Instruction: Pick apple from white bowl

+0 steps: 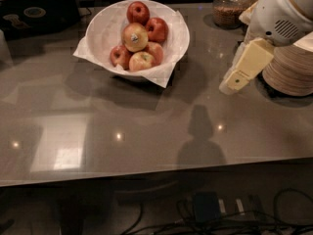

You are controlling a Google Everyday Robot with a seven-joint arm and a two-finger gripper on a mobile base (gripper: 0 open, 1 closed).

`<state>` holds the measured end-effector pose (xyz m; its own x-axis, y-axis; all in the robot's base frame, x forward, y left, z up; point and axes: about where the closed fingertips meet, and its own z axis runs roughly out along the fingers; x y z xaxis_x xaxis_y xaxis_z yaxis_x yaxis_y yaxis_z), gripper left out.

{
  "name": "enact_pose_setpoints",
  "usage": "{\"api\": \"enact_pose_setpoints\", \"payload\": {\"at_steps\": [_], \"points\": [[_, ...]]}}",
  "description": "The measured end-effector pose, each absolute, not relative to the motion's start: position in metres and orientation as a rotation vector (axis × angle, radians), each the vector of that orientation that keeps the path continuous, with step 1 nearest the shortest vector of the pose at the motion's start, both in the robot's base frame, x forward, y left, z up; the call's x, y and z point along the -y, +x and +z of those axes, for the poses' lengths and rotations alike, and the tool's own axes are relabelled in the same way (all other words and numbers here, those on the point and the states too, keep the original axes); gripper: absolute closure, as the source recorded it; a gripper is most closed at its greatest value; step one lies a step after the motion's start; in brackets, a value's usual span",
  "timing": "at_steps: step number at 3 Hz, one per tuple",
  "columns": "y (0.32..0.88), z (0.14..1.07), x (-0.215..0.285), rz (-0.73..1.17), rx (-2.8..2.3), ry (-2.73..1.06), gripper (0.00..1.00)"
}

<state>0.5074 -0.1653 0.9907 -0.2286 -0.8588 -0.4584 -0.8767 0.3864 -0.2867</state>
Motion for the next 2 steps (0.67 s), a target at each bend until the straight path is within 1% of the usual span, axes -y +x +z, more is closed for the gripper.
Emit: {"api": "enact_pose_setpoints", "payload": {"at_steps": [2], "points": [[0.585,1.0,0.096,0.139,-1.989,-1.393,0.0]]}}
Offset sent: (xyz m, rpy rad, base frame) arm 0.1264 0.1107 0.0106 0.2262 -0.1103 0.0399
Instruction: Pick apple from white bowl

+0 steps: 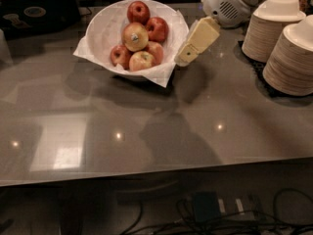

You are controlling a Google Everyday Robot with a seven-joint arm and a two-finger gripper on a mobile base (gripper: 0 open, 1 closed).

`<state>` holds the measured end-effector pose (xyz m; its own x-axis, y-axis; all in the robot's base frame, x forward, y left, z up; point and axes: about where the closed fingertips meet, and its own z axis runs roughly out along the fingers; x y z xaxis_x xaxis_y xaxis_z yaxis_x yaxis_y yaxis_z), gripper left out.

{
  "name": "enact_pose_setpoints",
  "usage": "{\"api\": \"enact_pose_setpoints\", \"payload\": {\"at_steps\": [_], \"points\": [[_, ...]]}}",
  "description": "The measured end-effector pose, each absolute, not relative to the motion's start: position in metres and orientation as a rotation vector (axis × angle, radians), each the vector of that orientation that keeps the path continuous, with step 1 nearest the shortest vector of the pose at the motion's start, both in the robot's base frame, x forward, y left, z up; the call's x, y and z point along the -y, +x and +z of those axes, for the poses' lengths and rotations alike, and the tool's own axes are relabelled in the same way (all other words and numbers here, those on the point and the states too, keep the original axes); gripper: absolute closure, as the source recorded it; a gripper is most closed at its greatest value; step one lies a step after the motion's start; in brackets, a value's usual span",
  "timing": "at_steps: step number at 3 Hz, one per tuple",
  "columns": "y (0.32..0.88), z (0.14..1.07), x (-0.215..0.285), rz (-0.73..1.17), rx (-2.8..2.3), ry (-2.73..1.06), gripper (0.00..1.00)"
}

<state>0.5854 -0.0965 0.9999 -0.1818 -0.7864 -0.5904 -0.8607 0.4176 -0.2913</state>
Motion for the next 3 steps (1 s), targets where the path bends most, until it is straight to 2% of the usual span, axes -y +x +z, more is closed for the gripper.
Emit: {"api": "enact_pose_setpoints", "payload": {"at_steps": [1,3], "points": [[0.6193,0.9997,0.0593,0.198,-1.907,-1.367,0.0],[0.6208,0.997,0.0527,0.204,-1.886,-1.371,0.0]]}}
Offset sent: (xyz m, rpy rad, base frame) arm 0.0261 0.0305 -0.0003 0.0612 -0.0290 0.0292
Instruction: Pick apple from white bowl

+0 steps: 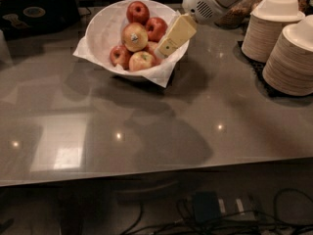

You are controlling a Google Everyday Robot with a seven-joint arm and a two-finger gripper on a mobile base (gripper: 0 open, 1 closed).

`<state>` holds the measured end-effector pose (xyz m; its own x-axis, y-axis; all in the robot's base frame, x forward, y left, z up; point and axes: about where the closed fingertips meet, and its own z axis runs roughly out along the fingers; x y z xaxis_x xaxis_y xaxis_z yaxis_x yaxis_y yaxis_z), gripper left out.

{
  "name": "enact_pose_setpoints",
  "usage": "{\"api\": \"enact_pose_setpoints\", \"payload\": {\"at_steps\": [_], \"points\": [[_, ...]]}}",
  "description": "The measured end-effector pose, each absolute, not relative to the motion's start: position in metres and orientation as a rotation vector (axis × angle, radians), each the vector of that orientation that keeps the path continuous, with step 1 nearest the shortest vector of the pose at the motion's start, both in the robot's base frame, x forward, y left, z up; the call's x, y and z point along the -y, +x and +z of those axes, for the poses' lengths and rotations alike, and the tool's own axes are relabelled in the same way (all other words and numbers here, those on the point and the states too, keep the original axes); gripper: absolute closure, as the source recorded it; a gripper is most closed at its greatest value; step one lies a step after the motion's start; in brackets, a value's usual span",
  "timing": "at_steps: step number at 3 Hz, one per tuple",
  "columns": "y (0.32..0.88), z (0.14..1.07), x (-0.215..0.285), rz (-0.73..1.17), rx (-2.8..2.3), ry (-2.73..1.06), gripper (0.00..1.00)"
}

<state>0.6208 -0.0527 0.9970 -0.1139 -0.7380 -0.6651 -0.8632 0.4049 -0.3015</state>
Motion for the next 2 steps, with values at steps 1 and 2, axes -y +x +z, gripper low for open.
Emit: {"api": "enact_pose_setpoints", "payload": {"at_steps": [1,2], "points": [[0.63,0.986,0.023,0.264,-1.822,-1.388,0.0],[0.643,0.974,-0.005,0.323,-1.777,-1.394,0.0]]}}
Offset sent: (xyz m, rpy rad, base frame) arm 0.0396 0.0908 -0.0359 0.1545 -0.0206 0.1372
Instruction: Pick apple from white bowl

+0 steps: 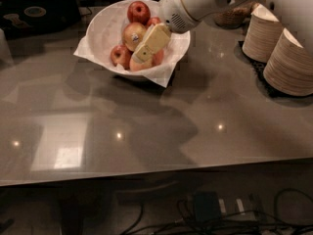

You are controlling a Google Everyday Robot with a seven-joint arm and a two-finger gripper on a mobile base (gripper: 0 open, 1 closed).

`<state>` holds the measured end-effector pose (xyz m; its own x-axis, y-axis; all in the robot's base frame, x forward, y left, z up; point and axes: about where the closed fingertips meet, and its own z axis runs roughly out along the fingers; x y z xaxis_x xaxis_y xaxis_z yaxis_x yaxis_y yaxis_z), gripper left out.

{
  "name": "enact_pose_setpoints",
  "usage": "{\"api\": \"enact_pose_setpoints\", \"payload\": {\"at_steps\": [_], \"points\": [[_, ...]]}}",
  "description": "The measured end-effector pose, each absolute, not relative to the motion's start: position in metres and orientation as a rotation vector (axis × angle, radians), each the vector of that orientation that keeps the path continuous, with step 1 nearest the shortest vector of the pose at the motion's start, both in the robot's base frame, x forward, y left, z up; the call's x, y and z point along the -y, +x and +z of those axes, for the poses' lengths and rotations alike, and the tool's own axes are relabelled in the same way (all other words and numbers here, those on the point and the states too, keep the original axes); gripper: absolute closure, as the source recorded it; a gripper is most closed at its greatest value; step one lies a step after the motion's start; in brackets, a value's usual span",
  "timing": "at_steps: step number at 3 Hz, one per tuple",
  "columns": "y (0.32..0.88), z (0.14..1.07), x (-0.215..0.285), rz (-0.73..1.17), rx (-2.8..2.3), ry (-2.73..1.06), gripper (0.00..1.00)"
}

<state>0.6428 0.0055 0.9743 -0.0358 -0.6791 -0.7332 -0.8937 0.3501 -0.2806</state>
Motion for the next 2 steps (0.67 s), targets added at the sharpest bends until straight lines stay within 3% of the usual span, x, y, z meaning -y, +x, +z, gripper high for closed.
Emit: {"api": "enact_pose_setpoints", "payload": {"at_steps": [2], "points": [[0.67,0.955,-0.036,0.347,-1.745,-1.375,0.0]]}}
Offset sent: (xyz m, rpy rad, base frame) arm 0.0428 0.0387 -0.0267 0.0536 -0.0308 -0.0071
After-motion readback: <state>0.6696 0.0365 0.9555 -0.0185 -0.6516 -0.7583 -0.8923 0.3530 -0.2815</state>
